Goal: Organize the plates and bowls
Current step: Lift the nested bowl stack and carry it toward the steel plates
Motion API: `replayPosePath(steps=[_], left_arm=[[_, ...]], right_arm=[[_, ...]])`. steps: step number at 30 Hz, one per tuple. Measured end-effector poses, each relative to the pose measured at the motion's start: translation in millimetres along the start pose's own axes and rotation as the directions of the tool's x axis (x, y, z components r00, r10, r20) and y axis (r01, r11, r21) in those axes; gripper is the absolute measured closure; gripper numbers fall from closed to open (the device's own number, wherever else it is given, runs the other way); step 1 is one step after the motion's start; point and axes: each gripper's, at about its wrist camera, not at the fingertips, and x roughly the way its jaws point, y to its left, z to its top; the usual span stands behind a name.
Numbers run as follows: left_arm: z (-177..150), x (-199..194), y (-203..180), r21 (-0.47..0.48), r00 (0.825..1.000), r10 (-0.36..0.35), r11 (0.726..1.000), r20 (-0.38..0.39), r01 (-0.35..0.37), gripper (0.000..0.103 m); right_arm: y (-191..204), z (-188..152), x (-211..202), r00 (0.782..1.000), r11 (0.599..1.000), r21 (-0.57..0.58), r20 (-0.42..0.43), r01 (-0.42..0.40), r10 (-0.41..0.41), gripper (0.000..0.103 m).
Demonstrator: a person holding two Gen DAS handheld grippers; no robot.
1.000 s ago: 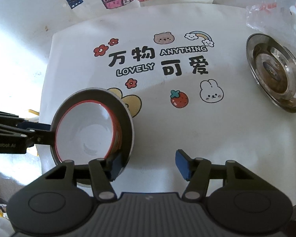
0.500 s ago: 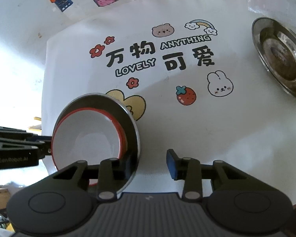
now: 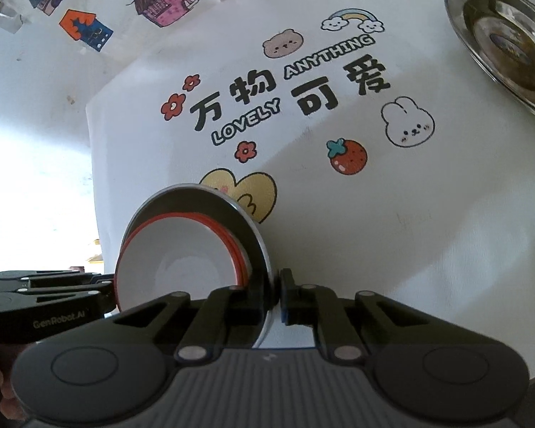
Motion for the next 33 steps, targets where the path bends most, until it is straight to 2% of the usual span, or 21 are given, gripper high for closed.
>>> replayPosePath(steps=[8, 15, 21, 27, 33], left_arm=[[6.9, -7.4, -20.9, 0.003, 0.998, 0.024, 1.0, 0.055, -0.025, 0.096], [24.8, -7.7, -65.9, 0.022, 0.994, 0.009, 1.0, 0.109, -0.012, 0.096], [43.2, 2.7, -123.2, 0.066, 0.988, -0.004, 0.998, 0.152, -0.006, 0.097], [57.9, 25.1, -181.9, 0.096, 0.987, -0.036, 0.995, 0.156, 0.021, 0.097], [70.2, 45.6, -226.7, 0.127, 0.989, -0.054, 0.991, 0.137, 0.037, 0.097]], right_arm=[[-10.9, 3.5, -17.8, 0.999, 1.0, 0.0, 0.026, -0.02, 0.02, 0.094], [-42.9, 18.4, -50.6, 0.996, 1.0, 0.018, 0.085, -0.017, 0.015, 0.094], [-95.4, 37.0, -77.2, 0.991, 0.999, 0.048, 0.137, -0.008, 0.001, 0.094], [-157.6, 55.0, -98.9, 0.985, 0.995, 0.101, 0.17, 0.015, -0.032, 0.094], [-198.3, 40.9, -108.0, 0.982, 0.987, 0.156, 0.181, 0.032, -0.06, 0.094]])
